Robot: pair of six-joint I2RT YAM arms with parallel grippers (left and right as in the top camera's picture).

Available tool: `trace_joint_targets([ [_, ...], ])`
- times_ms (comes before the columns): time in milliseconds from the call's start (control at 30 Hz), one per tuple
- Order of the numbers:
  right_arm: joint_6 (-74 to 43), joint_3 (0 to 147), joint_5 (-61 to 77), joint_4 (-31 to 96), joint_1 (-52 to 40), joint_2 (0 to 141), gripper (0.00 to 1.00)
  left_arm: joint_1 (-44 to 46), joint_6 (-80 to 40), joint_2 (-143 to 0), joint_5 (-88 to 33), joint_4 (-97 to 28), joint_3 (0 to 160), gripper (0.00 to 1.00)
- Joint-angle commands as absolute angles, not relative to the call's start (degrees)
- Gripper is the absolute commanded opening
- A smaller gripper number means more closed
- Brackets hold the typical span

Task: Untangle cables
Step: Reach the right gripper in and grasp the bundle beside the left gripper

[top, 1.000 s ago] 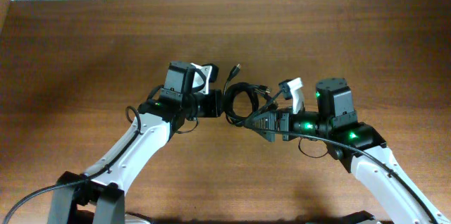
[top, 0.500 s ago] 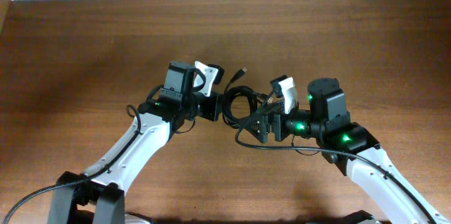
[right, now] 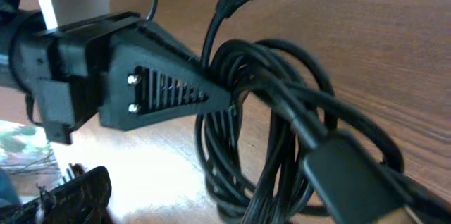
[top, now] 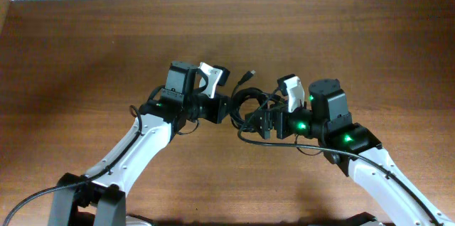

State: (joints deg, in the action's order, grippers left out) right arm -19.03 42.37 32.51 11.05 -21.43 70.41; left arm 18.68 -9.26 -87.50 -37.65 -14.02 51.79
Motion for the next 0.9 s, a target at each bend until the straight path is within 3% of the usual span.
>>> trace_joint_targets([
  [0, -18.22, 43.05, 29.23, 10.66, -21.74, 70.87, 0.99, 18.76, -9.56, -87.53, -43.86, -13.41, 53.19, 0.00],
  [367, -18.22, 43.05, 29.28, 10.66, -21.76, 70.87, 0.97, 18.76, -9.56, -87.53, -46.02, -12.88, 53.19, 0.00],
  [433, -18.22, 43.05, 29.28, 10.66, -21.74, 70.87, 0.66, 18.76, -9.56, -87.53, -46.35, -12.88, 53.19, 0.00],
  [533, -18.22, 43.05, 29.28, 10.68, -21.74, 70.87, 0.38, 18.76, -9.56, -87.53, -46.35, -12.88, 53.19, 0.00],
  [667, -18.22, 43.05, 29.26, 10.68, -21.74, 70.87, 0.10, 18.76, -9.56, -87.53, -46.33, -12.88, 53.19, 0.00],
  [700, -18.22, 43.05, 29.26, 10.68, -21.74, 70.87, 0.04, 18.76, -9.56, -87.53, -46.33, -12.88, 53.19, 0.00],
  [867, -18.24, 43.05, 29.30, 12.21, -21.74, 70.87, 0.04, 18.76, -9.56, -87.53, -46.41, -13.15, 53.19, 0.00],
])
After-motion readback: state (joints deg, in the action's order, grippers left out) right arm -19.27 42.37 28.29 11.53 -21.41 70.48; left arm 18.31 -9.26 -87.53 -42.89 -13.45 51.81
